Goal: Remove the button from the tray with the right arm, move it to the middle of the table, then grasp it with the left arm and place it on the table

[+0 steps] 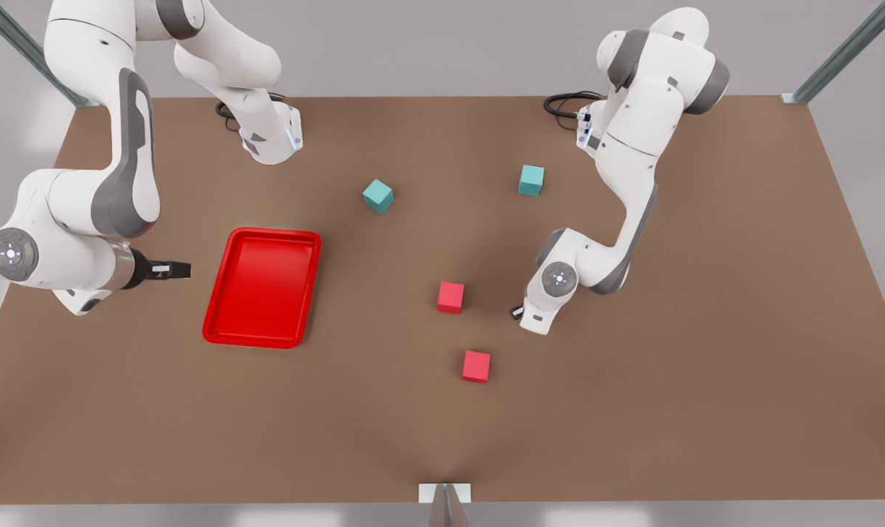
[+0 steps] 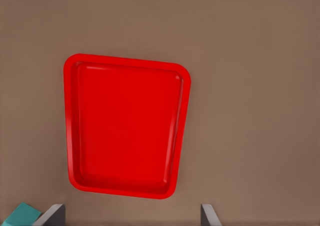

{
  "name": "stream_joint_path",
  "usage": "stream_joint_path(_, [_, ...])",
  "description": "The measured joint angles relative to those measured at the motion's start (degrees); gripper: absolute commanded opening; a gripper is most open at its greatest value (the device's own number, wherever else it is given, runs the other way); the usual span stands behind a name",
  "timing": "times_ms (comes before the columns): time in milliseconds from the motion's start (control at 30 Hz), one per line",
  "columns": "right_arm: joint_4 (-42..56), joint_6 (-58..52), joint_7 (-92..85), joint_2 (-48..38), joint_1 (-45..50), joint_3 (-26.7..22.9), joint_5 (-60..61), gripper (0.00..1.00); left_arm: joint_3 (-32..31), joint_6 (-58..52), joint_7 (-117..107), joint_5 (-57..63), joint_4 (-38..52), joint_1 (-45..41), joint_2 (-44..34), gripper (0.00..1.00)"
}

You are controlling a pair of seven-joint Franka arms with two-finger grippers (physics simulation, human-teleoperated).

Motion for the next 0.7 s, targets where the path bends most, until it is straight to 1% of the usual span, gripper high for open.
stream_joint_path(67, [0.0,0.0,0.0,0.0,0.0,0.0,0.0,1.0,0.0,-0.1,-0.4,0.1,0.1,0.0,0.0,0.41])
stream_joint_path(100, [0.0,0.0,-0.1,0.0,0.0,0.0,0.0,1.0,0.0,-0.1,-0.6,0.2,0.1,0.0,0.0,0.39])
stream_joint_path(267, [0.0,0.0,-0.1,0.1,0.0,0.0,0.0,1.0,-0.1,-0.4,-1.7,0.5,0.2,-0.1,-0.2,0.39])
stream_joint_path(433, [0.0,-0.1,0.0,-0.2,0.2,0.0,0.0,1.0,-0.1,-2.2,-2.4,0.6,0.8,0.3,-1.8,0.35])
stream_joint_path(600, [0.0,-0.2,0.2,0.0,0.1,0.0,0.0,1.0,0.5,-5.5,-2.9,2.6,4.2,2.8,-3.5,0.36])
stream_joint_path(700, [0.0,-0.3,0.3,0.1,0.1,0.0,0.0,1.0,0.6,-6.8,-4.1,3.4,9.1,6.4,-4.0,0.36])
